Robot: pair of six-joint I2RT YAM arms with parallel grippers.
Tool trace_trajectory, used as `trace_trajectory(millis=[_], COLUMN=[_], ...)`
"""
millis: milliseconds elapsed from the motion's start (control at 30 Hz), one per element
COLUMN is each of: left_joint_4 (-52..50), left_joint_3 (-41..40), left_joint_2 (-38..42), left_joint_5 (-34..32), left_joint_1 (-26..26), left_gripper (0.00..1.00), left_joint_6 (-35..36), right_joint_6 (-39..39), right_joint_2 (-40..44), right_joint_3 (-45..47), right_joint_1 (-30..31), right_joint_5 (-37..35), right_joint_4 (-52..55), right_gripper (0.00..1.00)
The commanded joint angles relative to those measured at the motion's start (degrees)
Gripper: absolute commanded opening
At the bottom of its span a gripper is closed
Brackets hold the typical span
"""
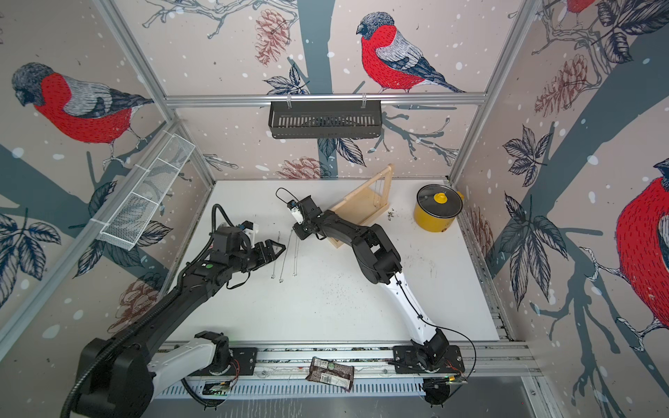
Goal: Take the necklace off the jewelry display stand
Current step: Place the necklace at the center of the board.
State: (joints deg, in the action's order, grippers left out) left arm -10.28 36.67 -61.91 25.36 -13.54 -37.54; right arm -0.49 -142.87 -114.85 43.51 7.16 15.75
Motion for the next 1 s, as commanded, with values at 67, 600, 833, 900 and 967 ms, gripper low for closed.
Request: trace_trajectory(millis=[67,600,833,900,967], left_joint_4=[-0.18,18.04,28.54,30.75,32.17], left_joint_3=[-0.05,-7.24,-6.83,-7.39,-7.51], left_joint_2=[0.35,-5.80,-12.89,-14.02,-15.48], left_joint_5=[0.25,4.67,4.70,4.98,5.51], left_joint_1=[0.14,-2.24,-7.46,-7.64,-7.97], left_gripper=[0.78,0.79,0.79,0.79,0.79], left_joint_6=[0.01,-7.80,-8.25,-8.34,-8.56], right_joint_6=[-1.89,-1.90,-1.38,-1.36,-1.44], right_joint_2=[-0.57,-0.26,-0.14,-0.09,-0.05], right_joint_3=[-0.61,-0.93,-0.91,-0.77,-0.73], right_joint_1=[0.49,0.60,0.52,0.48,0.29], right_joint_5=[-2.06,-1.58,-0.63,-0.48,-0.48], right_joint_4=[2.18,2.80,2.39,2.33,2.27], right_gripper=[0.30,0.31,0.31,0.31,0.31])
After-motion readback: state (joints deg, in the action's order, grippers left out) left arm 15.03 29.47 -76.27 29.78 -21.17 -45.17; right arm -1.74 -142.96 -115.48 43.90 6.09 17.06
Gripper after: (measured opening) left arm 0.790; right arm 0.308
